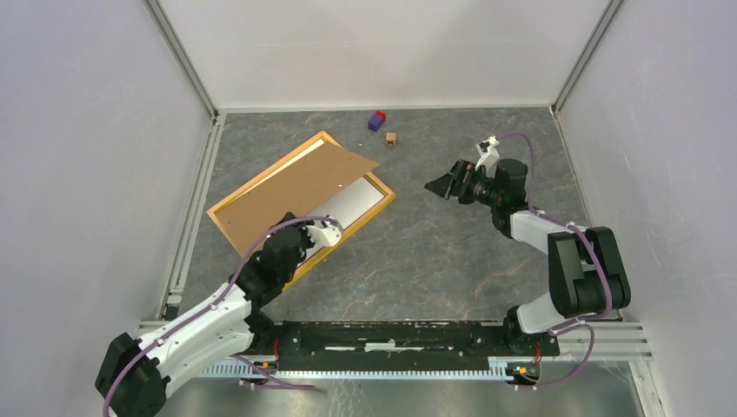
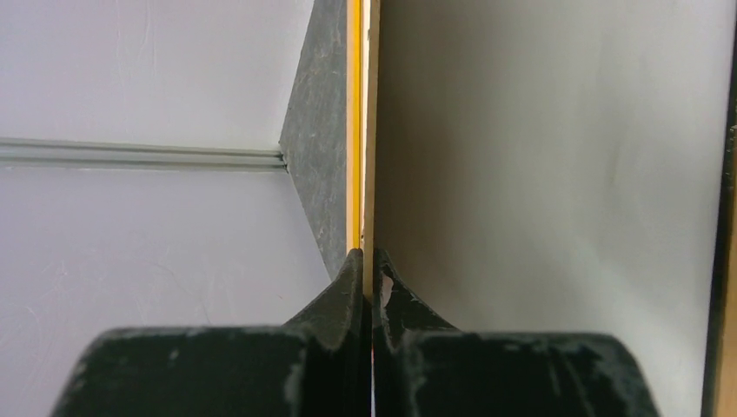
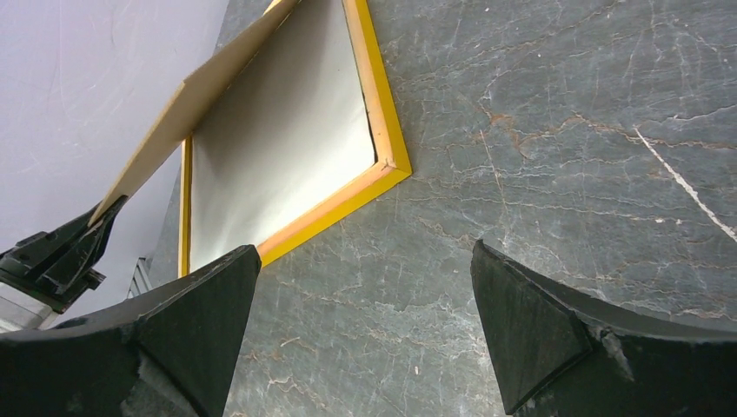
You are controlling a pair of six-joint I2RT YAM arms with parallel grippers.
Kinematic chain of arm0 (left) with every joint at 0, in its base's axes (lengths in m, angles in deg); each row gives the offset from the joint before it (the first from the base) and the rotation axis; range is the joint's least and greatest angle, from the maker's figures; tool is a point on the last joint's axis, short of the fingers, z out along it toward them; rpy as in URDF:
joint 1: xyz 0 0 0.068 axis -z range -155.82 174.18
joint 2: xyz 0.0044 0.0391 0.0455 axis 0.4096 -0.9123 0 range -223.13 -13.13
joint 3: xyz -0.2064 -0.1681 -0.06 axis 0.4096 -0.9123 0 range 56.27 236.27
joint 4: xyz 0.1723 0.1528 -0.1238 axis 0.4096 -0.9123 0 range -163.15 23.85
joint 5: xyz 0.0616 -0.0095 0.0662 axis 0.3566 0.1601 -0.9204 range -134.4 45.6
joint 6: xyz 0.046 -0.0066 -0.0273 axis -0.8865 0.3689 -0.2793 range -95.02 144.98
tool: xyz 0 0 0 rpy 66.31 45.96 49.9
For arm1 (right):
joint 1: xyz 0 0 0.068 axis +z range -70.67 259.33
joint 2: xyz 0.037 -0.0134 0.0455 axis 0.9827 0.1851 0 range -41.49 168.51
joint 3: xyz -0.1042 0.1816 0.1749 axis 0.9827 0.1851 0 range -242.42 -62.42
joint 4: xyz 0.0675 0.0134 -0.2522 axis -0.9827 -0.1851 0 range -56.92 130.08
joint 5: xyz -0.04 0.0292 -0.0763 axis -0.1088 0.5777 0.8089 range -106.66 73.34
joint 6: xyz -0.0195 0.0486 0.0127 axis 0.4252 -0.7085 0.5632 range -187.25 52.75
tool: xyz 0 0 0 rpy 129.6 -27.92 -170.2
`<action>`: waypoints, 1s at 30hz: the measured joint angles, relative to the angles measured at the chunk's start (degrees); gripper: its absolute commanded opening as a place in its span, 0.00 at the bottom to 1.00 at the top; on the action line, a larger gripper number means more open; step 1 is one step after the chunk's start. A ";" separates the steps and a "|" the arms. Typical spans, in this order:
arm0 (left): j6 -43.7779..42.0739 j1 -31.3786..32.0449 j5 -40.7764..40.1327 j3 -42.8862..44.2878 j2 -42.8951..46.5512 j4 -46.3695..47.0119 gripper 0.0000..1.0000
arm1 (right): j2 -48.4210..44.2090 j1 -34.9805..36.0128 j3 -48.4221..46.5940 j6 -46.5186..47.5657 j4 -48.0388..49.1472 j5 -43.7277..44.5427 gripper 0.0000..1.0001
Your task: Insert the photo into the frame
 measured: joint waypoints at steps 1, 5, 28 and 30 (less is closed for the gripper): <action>-0.44 -0.22 0.46 -0.72 0.52 0.17 0.06 | 0.00 -0.07 0.00 0.00 0.02 0.00 0.98; -1.68 -0.68 1.97 -3.02 2.75 0.48 0.39 | 0.00 -0.07 0.11 -0.02 0.09 -0.09 0.98; 6.60 -1.36 8.46 4.55 0.44 -16.06 0.95 | 0.15 -0.55 0.85 -0.02 0.13 -0.11 0.98; 7.76 -1.38 7.61 4.59 -0.94 -16.06 0.95 | 0.35 -0.59 0.85 -0.02 0.11 -0.11 0.98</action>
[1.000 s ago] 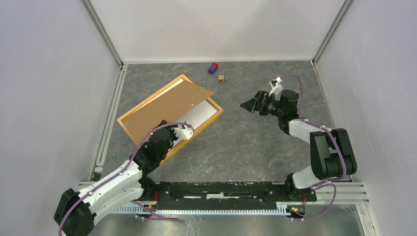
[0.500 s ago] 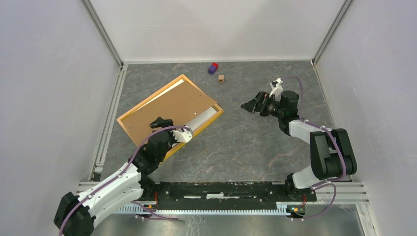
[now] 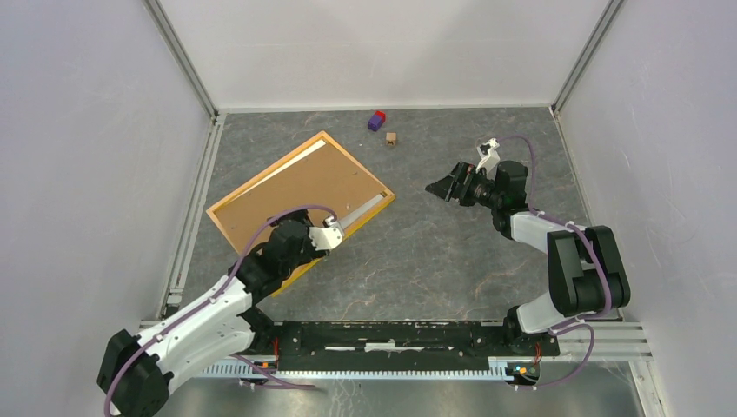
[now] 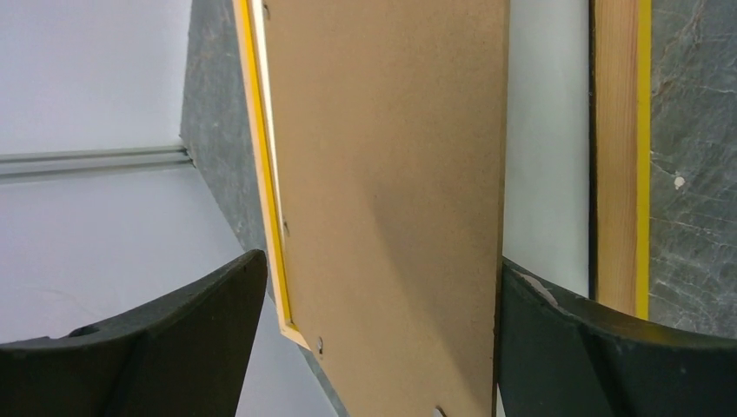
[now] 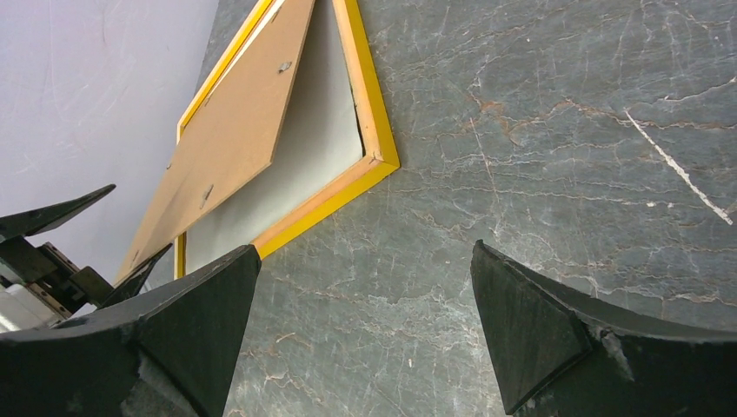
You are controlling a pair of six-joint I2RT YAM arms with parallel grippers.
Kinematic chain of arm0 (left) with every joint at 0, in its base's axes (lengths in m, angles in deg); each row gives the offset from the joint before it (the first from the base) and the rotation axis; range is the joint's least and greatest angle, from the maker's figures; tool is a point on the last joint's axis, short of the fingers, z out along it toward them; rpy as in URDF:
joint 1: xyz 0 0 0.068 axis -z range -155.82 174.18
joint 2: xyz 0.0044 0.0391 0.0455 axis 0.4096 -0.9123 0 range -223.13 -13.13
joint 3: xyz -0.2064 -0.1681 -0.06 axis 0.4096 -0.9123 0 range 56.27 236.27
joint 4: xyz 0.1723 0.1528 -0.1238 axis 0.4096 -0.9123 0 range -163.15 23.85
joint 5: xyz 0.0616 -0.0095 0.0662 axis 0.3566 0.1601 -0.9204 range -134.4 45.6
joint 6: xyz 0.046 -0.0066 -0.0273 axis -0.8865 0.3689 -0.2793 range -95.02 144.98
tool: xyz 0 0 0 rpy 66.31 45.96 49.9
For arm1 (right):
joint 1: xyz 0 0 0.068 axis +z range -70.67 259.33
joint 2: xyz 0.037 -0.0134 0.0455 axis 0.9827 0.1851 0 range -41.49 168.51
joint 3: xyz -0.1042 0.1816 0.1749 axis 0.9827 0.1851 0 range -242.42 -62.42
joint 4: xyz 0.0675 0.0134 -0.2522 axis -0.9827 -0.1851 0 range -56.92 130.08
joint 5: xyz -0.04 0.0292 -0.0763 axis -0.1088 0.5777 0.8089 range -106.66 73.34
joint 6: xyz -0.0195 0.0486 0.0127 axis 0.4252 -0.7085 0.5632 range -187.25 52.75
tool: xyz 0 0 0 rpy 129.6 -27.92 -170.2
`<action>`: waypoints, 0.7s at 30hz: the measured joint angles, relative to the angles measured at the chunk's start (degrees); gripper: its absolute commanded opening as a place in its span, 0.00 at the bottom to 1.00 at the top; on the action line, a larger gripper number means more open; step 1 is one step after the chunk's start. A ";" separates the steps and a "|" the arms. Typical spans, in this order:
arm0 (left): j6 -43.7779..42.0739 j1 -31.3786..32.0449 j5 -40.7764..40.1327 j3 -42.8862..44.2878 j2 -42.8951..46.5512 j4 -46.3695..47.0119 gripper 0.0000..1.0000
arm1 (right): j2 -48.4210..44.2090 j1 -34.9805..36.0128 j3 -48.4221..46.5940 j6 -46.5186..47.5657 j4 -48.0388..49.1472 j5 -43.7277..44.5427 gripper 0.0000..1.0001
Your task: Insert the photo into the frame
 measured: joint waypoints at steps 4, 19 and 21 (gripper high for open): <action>1.44 0.04 -0.83 0.00 -2.93 0.24 0.99 | 0.17 0.00 0.00 0.02 0.02 0.00 0.98; 12.46 0.04 -12.35 7.10 -22.16 2.34 0.99 | 0.59 -0.04 0.00 0.33 -0.02 0.00 0.98; 14.71 0.02 -13.75 8.33 -25.29 2.19 0.99 | 0.87 -0.11 0.00 0.46 -0.02 0.00 0.98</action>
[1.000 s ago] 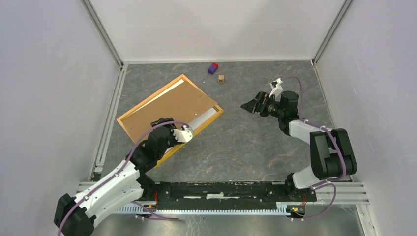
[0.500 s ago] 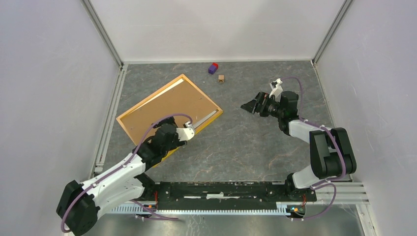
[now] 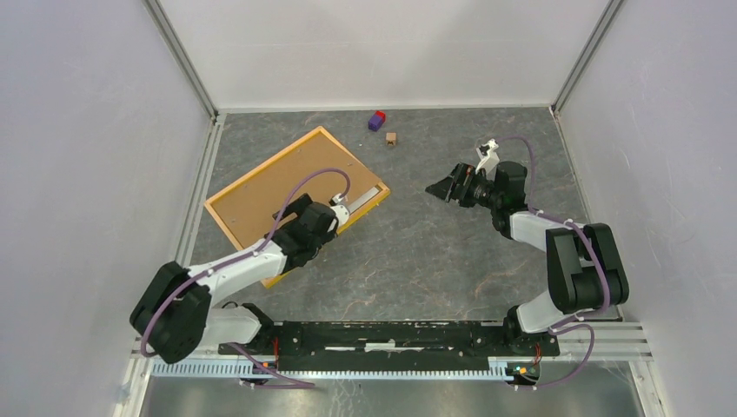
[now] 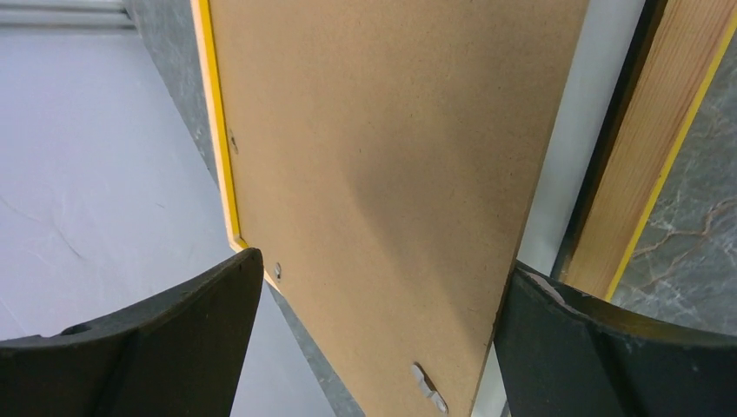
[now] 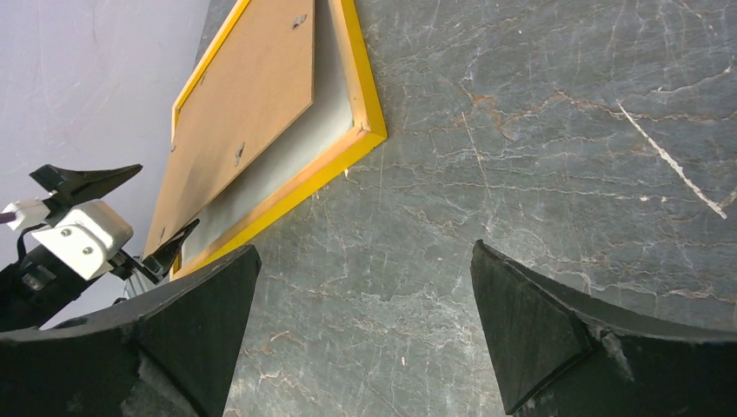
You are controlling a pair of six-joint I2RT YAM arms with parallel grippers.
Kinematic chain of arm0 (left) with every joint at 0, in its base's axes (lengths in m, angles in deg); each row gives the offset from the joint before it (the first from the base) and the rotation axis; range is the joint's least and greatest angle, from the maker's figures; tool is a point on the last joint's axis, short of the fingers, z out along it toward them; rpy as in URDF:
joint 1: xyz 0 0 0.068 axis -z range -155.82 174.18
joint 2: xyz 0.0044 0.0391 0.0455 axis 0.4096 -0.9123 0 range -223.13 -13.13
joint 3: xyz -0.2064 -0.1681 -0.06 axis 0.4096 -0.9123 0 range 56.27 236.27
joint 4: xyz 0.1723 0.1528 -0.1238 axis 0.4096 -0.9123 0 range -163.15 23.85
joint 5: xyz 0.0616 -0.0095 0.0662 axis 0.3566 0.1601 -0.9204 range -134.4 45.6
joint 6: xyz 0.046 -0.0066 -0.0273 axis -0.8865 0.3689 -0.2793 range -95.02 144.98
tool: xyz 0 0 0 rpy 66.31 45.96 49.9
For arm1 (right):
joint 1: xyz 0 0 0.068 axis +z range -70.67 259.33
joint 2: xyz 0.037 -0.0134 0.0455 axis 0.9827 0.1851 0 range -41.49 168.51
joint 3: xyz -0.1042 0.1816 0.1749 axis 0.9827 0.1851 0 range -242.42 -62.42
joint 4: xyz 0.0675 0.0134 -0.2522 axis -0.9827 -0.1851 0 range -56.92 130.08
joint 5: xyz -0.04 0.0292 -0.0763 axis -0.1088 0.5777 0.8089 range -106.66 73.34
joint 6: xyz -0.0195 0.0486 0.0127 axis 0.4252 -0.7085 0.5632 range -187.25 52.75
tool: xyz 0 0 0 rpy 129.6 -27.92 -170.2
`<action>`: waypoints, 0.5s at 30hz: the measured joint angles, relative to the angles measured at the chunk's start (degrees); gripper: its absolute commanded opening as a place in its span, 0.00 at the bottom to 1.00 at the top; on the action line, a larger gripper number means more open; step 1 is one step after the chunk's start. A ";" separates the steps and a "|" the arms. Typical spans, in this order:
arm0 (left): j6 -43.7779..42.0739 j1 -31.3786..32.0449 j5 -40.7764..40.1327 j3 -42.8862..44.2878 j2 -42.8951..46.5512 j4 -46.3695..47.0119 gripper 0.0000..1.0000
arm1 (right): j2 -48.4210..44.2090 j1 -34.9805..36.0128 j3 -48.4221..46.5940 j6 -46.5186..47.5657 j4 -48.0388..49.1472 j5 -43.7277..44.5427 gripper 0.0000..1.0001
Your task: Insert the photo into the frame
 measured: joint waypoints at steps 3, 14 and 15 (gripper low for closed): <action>2.56 0.02 -0.94 1.33 -3.56 -0.57 1.00 | 0.52 -0.11 0.00 0.02 -0.07 0.00 0.98; 5.51 -0.04 -6.01 3.45 -9.31 -4.92 1.00 | 1.66 -0.11 0.00 0.02 -0.07 0.00 0.98; 6.12 -0.11 -5.53 4.02 -9.31 -6.10 1.00 | 1.66 -0.11 0.00 0.02 -0.07 0.00 0.98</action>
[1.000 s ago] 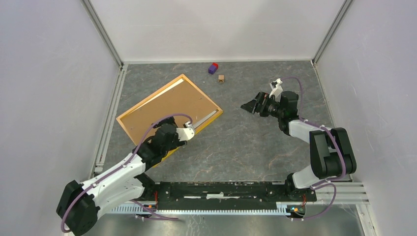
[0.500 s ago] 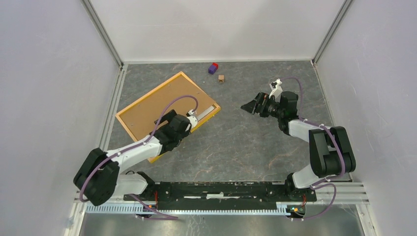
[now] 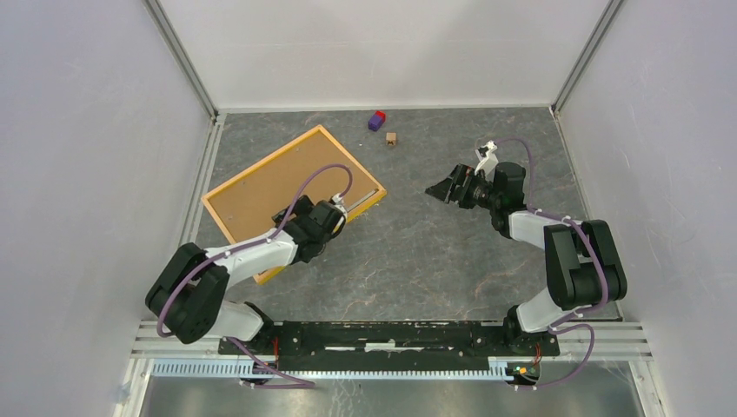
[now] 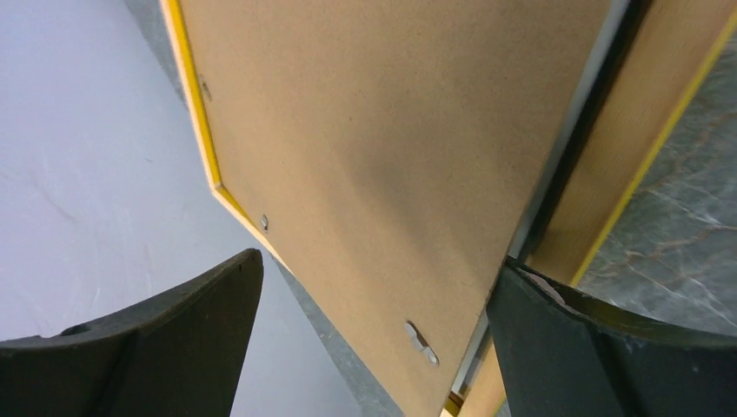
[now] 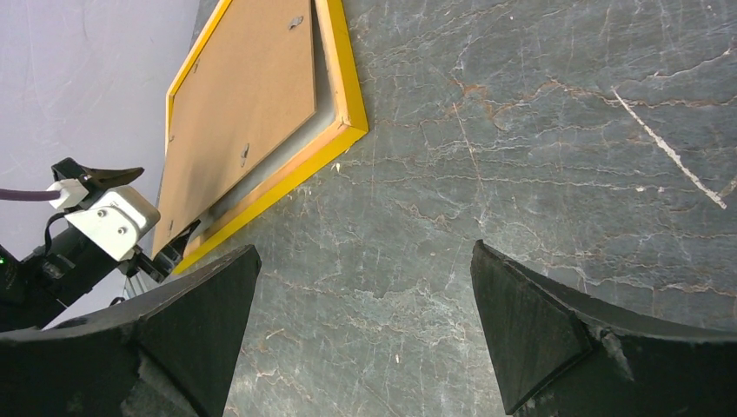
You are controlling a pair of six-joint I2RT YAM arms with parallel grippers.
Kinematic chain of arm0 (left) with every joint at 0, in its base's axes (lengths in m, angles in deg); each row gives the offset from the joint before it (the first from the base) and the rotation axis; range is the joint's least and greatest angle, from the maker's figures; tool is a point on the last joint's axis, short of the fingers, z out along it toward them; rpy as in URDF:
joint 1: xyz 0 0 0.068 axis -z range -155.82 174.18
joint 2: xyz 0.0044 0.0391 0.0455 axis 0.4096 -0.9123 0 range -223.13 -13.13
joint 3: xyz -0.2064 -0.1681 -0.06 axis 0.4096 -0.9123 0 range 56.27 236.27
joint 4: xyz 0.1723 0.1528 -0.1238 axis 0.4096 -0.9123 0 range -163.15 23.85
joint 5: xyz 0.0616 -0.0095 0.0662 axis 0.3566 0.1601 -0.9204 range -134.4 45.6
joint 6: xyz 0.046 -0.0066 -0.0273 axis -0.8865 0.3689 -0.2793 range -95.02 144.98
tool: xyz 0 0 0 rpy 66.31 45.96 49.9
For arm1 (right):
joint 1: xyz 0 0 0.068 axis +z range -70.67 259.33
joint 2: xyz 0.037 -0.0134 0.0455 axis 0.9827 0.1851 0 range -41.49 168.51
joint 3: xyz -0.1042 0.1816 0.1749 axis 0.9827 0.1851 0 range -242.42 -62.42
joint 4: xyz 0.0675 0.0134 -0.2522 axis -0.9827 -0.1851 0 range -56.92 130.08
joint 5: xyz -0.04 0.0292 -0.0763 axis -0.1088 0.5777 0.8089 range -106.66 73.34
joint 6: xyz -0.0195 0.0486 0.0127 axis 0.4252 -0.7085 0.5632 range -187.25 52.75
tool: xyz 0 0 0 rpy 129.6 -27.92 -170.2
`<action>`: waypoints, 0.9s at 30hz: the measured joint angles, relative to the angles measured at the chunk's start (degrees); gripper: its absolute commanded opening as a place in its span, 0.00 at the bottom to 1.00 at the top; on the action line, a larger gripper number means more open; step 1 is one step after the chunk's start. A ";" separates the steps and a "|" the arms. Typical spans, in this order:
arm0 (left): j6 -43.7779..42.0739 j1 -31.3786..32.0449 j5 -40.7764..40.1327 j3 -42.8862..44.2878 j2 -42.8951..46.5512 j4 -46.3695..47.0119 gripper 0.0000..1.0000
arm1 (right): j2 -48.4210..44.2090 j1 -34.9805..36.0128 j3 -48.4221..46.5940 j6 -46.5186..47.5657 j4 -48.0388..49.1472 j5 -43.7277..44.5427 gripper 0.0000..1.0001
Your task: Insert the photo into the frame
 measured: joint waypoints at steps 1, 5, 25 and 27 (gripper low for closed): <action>0.55 0.00 0.50 0.52 0.00 -1.05 1.00 | 0.00 0.00 0.00 0.00 0.02 -0.02 0.98; 2.86 -0.07 5.38 4.81 -0.85 -7.30 1.00 | 0.00 0.00 0.00 0.00 0.04 0.00 0.98; 11.04 -0.81 21.53 12.44 -5.49 -14.62 1.00 | 0.00 0.00 0.00 0.37 -0.07 0.00 0.98; 13.33 -1.79 24.79 13.66 -5.29 -14.45 1.00 | 0.00 0.00 0.00 0.46 -0.13 0.00 0.98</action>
